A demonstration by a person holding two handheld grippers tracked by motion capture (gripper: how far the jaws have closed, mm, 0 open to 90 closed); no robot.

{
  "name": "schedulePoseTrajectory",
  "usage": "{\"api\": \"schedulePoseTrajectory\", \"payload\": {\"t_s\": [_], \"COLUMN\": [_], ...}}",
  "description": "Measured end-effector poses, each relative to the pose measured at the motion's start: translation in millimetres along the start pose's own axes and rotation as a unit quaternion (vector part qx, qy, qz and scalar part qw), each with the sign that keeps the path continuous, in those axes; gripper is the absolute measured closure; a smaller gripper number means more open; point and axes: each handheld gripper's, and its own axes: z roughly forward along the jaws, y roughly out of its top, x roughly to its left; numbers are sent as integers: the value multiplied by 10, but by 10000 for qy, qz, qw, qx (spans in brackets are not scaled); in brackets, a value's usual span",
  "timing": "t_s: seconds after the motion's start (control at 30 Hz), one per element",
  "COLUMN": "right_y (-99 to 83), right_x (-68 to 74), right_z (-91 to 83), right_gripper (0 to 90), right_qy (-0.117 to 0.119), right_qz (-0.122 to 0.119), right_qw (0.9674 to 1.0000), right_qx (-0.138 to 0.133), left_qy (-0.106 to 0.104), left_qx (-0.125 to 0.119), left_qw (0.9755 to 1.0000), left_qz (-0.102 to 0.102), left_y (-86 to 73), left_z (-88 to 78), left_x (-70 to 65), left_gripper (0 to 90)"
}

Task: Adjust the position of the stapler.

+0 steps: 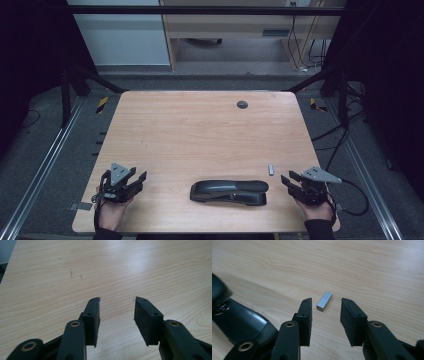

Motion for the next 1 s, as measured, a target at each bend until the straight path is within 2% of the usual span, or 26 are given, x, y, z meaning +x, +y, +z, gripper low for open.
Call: {"api": "schedulePoseTrajectory", "payload": {"t_s": [0.17,0.23,0.33,0.43,0.53,0.57,0.8,1.0], "right_y": [7,4,5,-2,-39,-43,-110,-154], "right_x": [94,135,197,260,335,360,563,620], "right_z": [-23,-25,-21,-29,-33,-40,-65,-12], "right_gripper": [707,742,784,836,879,887,900,900], "right_qy": [194,290,369,498,692,757,1097,1227], "right_qz": [-71,-31,-198,-212,-252,-216,-386,-454], "right_qw": [9998,9995,9990,9983,9968,9962,9920,9890], "right_qx": [28,84,142,201,326,366,492,686], "left_qy": [113,63,28,39,58,62,45,-12], "left_qx": [44,44,43,57,107,126,196,199], "left_qw": [9999,9999,9999,10000,9999,9999,9998,9997], "left_qz": [122,93,131,68,75,52,70,134], "left_y": [-15,-23,-19,-21,-26,-26,-25,-23], "left_z": [-1,1,-12,-34,-33,-29,-32,-28], "left_x": [-29,-43,-62,-65,-71,-74,-90,-116], "left_gripper": [511,504,460,391,389,385,382,390]}}
